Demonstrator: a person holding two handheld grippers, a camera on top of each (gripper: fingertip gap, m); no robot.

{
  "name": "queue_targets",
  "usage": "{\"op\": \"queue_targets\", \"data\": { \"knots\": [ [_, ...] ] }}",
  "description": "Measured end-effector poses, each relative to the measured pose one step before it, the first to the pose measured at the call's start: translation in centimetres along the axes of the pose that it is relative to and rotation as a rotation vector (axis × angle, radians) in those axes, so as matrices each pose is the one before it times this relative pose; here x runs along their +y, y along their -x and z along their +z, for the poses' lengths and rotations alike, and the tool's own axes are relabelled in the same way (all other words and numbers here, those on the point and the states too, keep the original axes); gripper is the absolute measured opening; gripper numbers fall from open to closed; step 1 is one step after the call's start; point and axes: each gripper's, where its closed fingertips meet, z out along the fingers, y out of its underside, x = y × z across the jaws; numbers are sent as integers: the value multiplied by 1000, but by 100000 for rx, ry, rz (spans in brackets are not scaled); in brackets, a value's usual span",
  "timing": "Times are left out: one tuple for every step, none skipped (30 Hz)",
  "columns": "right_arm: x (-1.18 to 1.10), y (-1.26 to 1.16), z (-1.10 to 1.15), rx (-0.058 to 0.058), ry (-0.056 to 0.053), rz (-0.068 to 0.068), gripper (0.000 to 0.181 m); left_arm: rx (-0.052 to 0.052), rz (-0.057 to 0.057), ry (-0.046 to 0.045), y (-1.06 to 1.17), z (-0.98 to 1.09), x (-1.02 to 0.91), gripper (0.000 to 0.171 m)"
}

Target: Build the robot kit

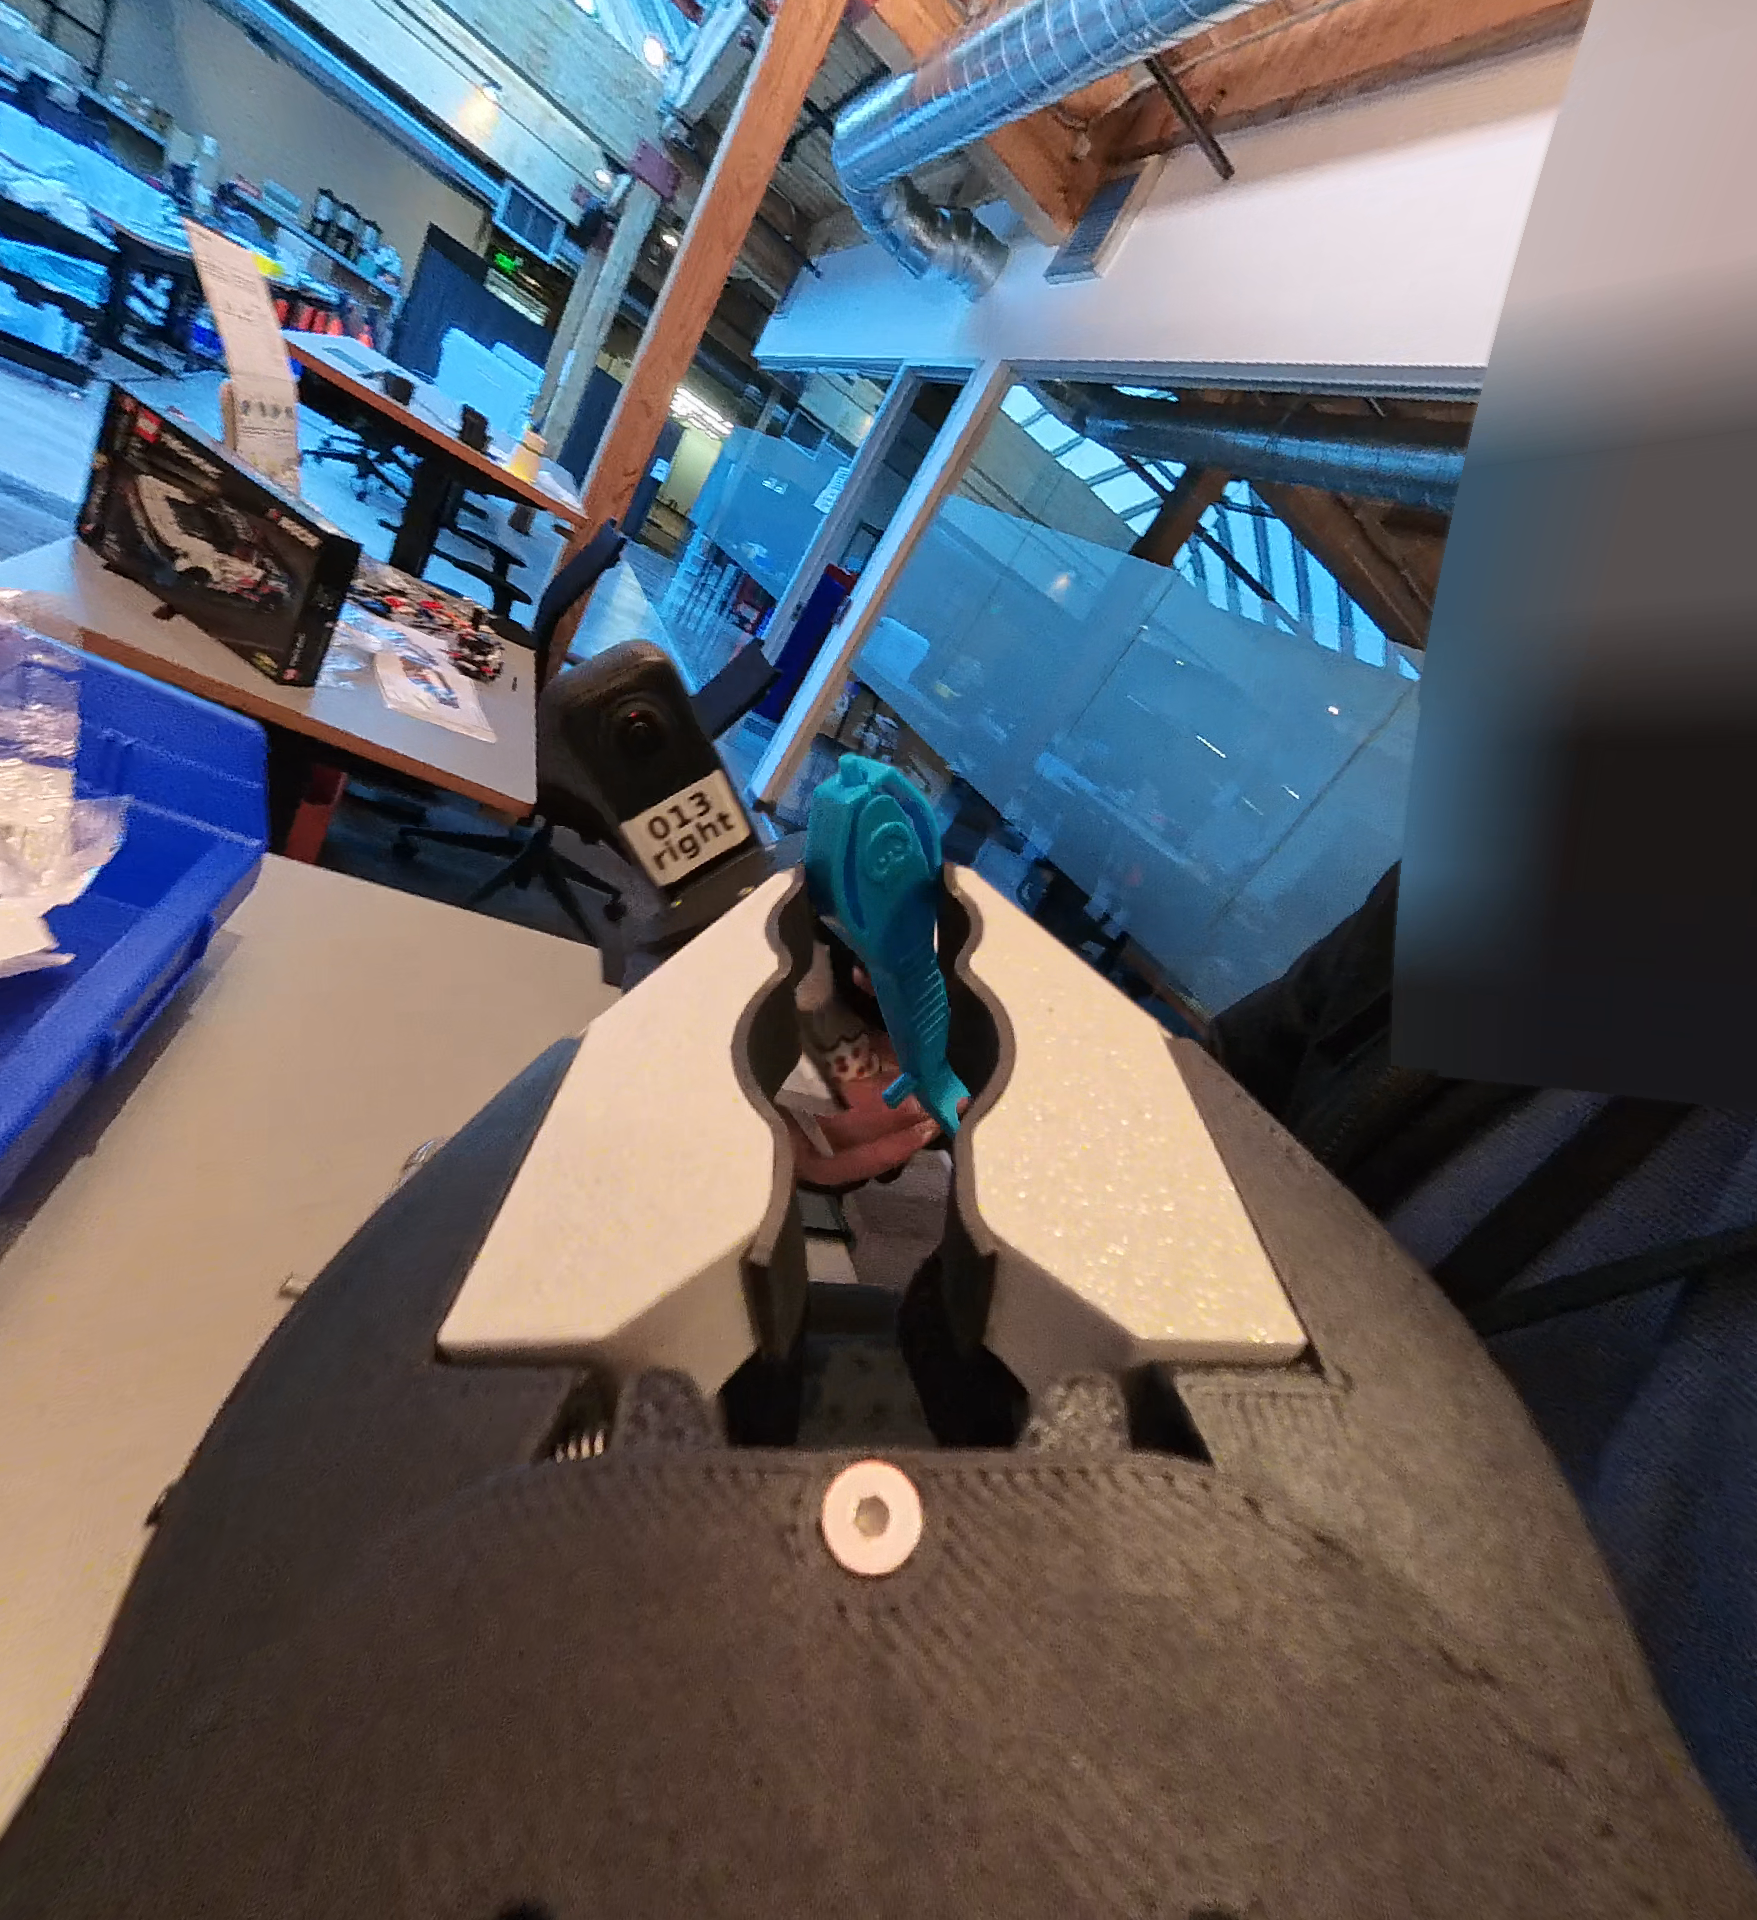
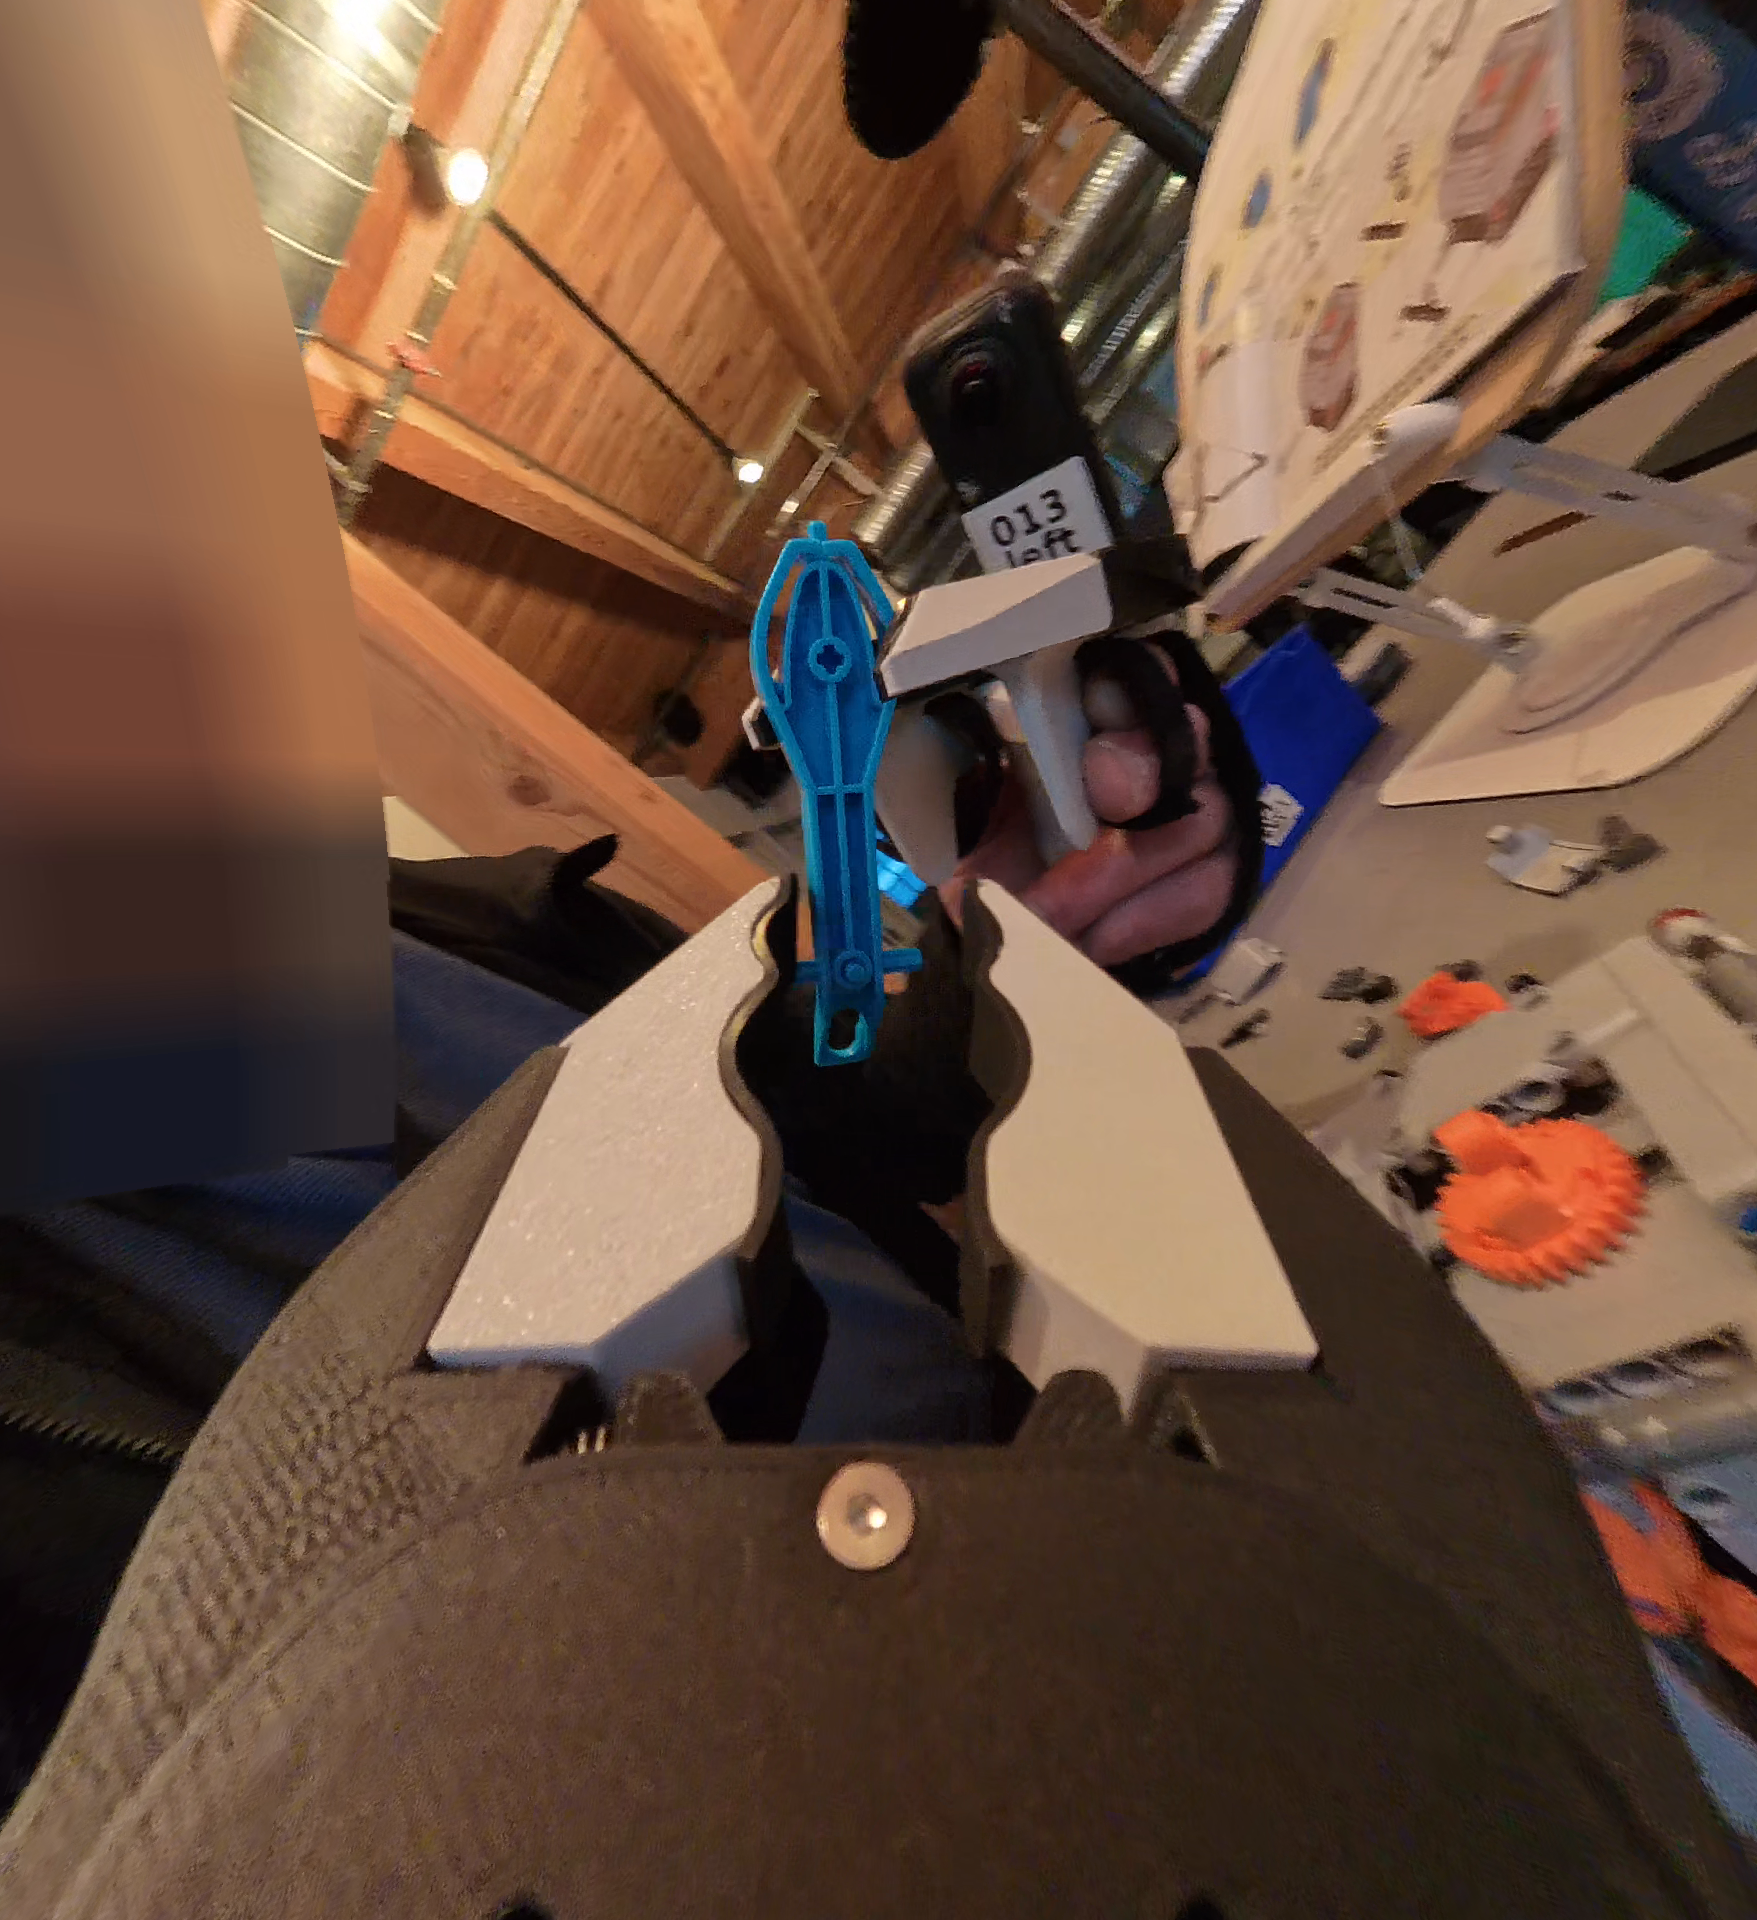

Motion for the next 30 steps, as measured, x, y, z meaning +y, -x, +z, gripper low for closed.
{"op": "queue_targets", "data": {
  "knots": [
    [-78,-644,-250,6022,712,-1988,35,-1896,-731,-598,335,-307,22,20],
    [-169,-668,-369,7964,682,-4145,39,-4587,-127,213,683,-342,138,20],
    [-144,-399,-380,7802,1657,-6328,39,-4488,1022,1312,600,-290,267,20],
    [-154,-101,-303,6340,2323,-5974,37,-2044,443,1252,229,-227,230,20],
    [-154,47,-130,5727,2879,-5567,38,-2784,-122,1062,348,-179,198,20],
    [-118,165,62,5095,3420,-6055,37,-3224,588,1682,354,-102,297,20],
    [0,63,275,5206,4239,-5905,33,-1060,-186,1334,31,3,215,21],
    [404,-278,464,6084,6582,-5042,32,-1820,-422,797,100,64,80,21],
    [598,-270,583,4674,7332,-4198,30,-3321,911,2130,231,193,229,21],
    [462,-68,588,2078,5485,-3118,23,-1645,1598,3356,-12,314,352,21],
    [209,-108,468,1160,2912,-1684,9,-1515,907,2366,31,301,191,21],
    [-4,-331,238,1447,674,185,8,-3212,728,1166,338,173,37,20],
    [-170,-299,-10,600,-1292,912,6,-1783,1605,91,176,-34,-171,19],
    [-425,0,-155,-1484,-3921,1086,5,-110,1356,-920,-106,-217,-372,18],
    [-625,185,-243,-3211,-5771,2458,5,-443,-642,-1355,-8,-351,-413,18],
    [-639,190,-285,-3565,-6506,3096,5,-139,-1141,-1029,27,-415,-231,26],
    [-536,-18,-279,-2076,-6240,2263,5,794,-2017,-165,-8,-453,68,30],
    [-392,-205,-246,-560,-5640,1877,5,248,-3072,-386,120,-462,241,33],
    [-383,74,-209,-2402,-5411,2544,5,2429,-2761,-1048,-253,-417,322,34],
    [-505,423,-193,-4097,-6048,2021,5,2703,-3251,-1041,-357,-228,445,36],
    [-486,285,-160,-1986,-5649,-4,5,2263,-3571,-104,-275,-1,668,37],
    [-226,79,-78,58,-3653,-1780,5,1590,-3257,693,-176,230,824,37],
    [0,94,33,-156,-1919,-1983,5,1624,-2498,951,-183,394,812,37],
    [56,-9,57,591,-1529,-2015,5,1382,-1781,746,-117,472,661,35],
    [101,81,120,335,-1305,-2719,5,991,-1255,555,-37,443,509,32],
    [119,320,169,-1305,-971,-2076,5,922,-754,55,-27,334,271,26],
    [23,172,107,-402,-1282,-1170,5,997,-183,-1006,-73,183,36,19],
    [20,-133,33,1037,-960,-629,5,2226,22,-1505,-268,5,-122,6],
    [111,-96,12,42,372,368,5,711,333,-114,-70,-45,7,1],
    [164,-27,-32,-502,1333,640,5,-1999,1344,851,260,-100,101,0]
  ]
}}
